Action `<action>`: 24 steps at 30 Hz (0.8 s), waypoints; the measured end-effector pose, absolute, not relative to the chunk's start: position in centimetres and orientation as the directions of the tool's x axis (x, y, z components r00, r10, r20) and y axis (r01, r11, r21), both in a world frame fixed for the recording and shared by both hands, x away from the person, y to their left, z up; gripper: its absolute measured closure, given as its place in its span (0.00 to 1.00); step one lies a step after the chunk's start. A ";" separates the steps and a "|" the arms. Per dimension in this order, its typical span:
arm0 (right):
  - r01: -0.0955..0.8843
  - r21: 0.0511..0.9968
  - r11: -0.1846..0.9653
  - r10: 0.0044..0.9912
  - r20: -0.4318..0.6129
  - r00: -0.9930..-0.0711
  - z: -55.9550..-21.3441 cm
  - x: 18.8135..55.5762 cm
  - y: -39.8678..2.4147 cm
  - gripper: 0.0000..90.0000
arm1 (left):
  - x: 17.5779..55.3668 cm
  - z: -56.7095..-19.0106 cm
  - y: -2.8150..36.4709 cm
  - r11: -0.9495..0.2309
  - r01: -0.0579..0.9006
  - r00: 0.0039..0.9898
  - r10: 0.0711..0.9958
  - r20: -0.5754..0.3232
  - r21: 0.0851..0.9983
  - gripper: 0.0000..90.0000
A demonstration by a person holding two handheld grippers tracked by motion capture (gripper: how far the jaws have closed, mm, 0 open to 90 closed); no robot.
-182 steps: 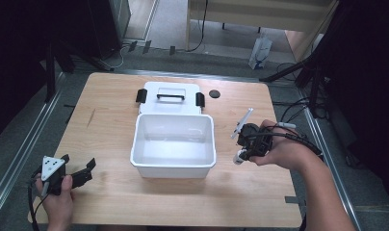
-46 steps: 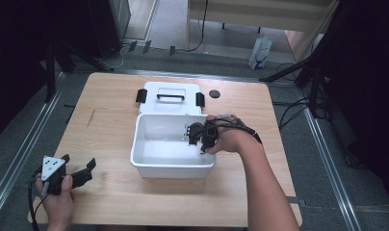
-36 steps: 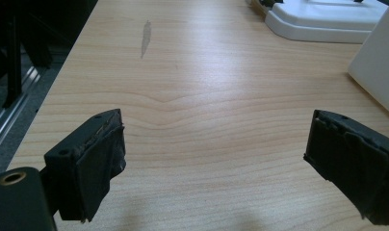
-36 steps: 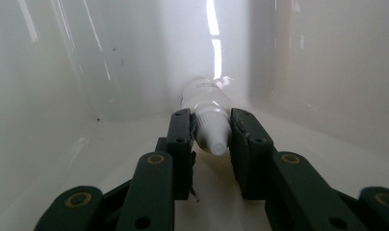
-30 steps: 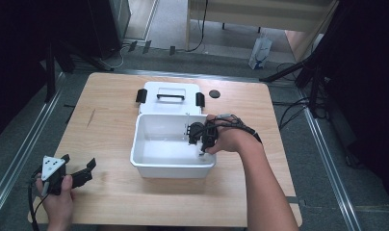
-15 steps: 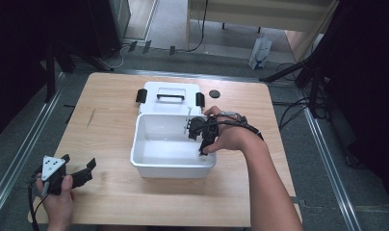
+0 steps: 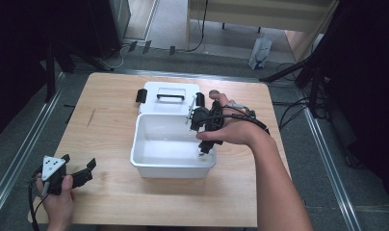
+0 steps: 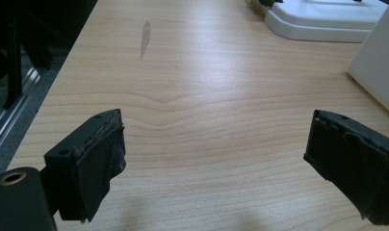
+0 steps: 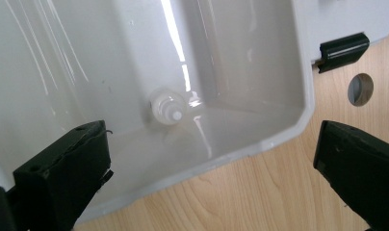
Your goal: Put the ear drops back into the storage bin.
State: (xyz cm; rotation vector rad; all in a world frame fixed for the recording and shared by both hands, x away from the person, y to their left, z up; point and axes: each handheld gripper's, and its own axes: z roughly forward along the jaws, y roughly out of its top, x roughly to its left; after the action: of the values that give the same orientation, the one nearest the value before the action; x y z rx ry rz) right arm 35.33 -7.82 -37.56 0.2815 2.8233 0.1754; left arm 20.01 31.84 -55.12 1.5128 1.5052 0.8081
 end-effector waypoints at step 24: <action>0.264 0.129 0.956 0.291 -0.309 -0.905 -36.0 34.2 -13.9 0.00 | 20.0 -55.1 31.8 0.060 0.454 0.074 0.992 -0.105 0.889 0.08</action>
State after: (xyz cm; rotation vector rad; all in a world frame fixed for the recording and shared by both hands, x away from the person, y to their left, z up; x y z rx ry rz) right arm 34.21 -13.93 -36.03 0.4055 2.7786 0.1204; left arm 20.03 31.77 -55.12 1.5177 1.5027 0.8144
